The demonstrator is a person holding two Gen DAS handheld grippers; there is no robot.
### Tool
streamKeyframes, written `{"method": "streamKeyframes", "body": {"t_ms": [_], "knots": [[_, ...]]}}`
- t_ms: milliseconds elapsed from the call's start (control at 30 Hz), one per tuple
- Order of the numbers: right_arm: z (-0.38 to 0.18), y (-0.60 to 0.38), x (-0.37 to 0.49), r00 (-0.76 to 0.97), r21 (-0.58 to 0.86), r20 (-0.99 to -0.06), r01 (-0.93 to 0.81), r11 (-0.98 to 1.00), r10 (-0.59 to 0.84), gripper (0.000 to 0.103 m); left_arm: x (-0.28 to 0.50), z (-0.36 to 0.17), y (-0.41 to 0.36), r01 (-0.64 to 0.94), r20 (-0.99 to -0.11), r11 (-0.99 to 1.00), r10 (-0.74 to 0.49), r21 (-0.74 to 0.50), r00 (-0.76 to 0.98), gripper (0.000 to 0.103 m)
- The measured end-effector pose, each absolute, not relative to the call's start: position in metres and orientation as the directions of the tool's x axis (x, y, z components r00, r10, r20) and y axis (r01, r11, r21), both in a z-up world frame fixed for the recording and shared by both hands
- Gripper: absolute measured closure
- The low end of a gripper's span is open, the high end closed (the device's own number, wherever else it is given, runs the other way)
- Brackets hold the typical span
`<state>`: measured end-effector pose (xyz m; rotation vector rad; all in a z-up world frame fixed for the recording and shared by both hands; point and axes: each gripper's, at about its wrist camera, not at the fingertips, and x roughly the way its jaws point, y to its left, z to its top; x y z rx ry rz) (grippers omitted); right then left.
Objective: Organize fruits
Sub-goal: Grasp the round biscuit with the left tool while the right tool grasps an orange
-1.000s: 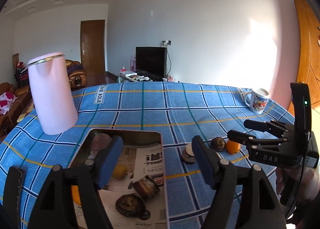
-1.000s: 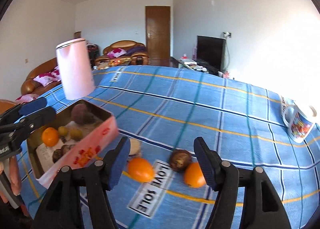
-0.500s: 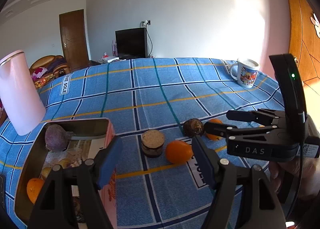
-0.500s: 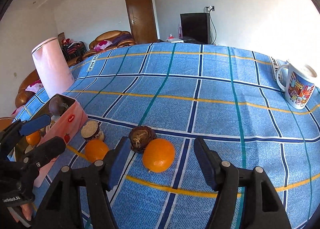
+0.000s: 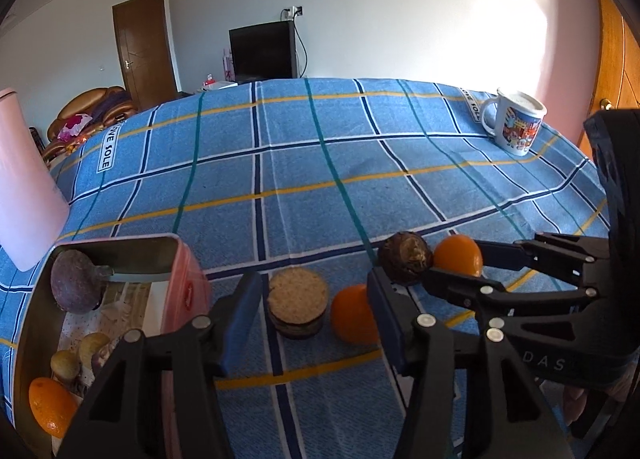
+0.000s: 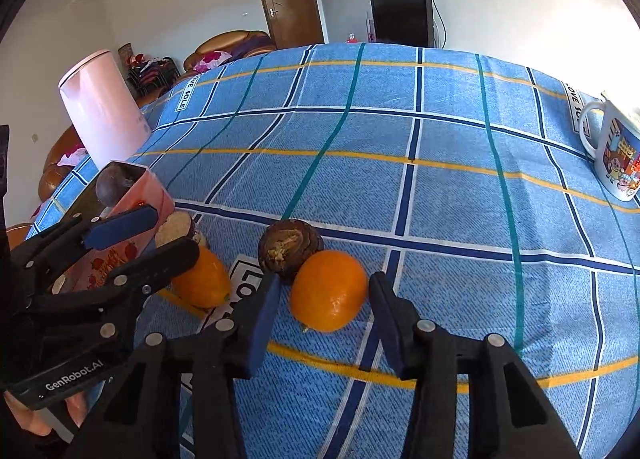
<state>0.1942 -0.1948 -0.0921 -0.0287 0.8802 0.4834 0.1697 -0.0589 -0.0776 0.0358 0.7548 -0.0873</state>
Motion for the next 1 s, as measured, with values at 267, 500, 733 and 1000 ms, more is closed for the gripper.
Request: {"method": "streamKeyframes", "body": {"t_ms": [267,500,733,1000], "knots": [[-0.089,-0.200,0.193,0.552,0.184,-0.729,-0.412,0.892,0.405,0.062,0.168,-0.075,-0.042,0.098,-0.672,0.995,-0.069,0.005,0.737,0.047],[-0.091,-0.195,0.195,0.541,0.174,-0.741,-0.417,0.892,0.398,0.062,0.166,-0.077,-0.036,0.114,-0.678,0.993,-0.082,0.004,0.731,0.050],[-0.092,-0.193,0.195,0.536,0.160,-0.751,-0.417,0.895,0.384,0.062,0.179,-0.075,-0.054,0.119,-0.698,0.992,-0.065,0.029,0.713,0.052],[-0.090,-0.195,0.193,0.548,0.156,-0.745,-0.411,0.898,0.380,0.062,0.175,-0.077,-0.044,0.087,-0.692,0.996,-0.048,0.021,0.721,0.053]]}}
